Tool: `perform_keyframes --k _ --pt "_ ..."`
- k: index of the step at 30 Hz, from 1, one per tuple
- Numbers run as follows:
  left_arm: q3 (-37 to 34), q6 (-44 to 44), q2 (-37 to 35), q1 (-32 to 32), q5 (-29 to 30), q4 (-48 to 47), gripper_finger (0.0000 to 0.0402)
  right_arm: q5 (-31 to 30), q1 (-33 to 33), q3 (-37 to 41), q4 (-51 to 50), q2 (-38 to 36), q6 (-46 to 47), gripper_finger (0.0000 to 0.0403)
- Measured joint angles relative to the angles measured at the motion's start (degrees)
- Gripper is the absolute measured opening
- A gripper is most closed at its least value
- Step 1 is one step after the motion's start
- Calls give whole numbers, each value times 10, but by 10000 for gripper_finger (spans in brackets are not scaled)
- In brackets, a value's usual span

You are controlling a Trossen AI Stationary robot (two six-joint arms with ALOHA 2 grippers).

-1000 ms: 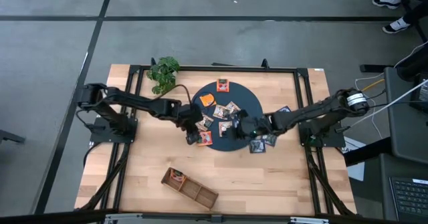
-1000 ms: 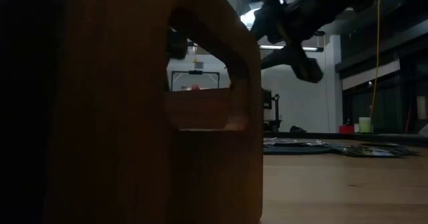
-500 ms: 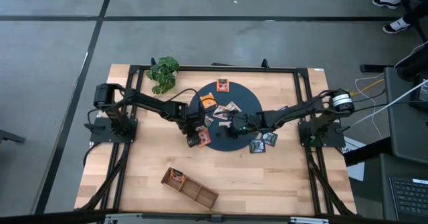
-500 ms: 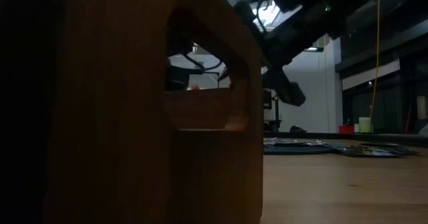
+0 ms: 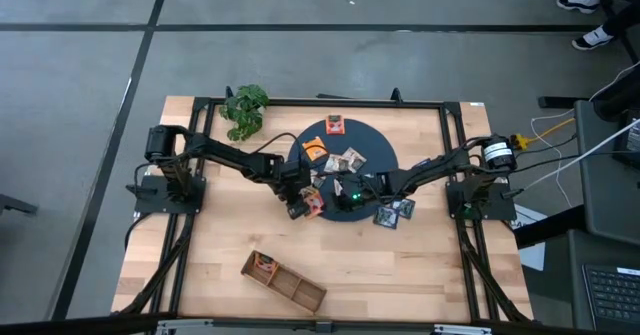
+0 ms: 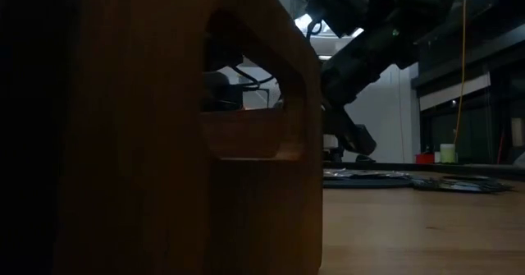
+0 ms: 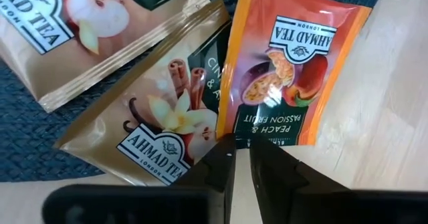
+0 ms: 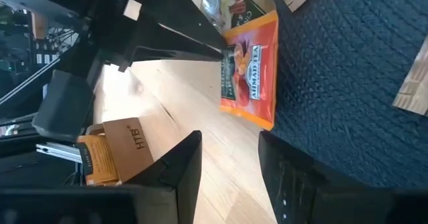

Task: Pick & Place Tea
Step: Put the orange tea bag into the left section of the wooden organizer

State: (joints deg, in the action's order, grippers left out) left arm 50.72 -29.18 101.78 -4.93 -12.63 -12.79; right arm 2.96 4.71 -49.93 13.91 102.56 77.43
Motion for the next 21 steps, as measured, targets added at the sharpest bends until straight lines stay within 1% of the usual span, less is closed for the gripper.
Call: perform_keyframes --k 4,10,18,21 --pt "0 2 0 0 8 4 33 -33 0 0 -27 0 -5 149" --pt "-1 5 1 0 10 9 32 -44 -8 0 -47 0 -15 149" --pt "-2 10 1 0 13 23 29 -40 -30 0 -33 21 -16 149" --pt "-2 13 1 -1 13 23 29 -6 -33 0 5 44 -14 149"
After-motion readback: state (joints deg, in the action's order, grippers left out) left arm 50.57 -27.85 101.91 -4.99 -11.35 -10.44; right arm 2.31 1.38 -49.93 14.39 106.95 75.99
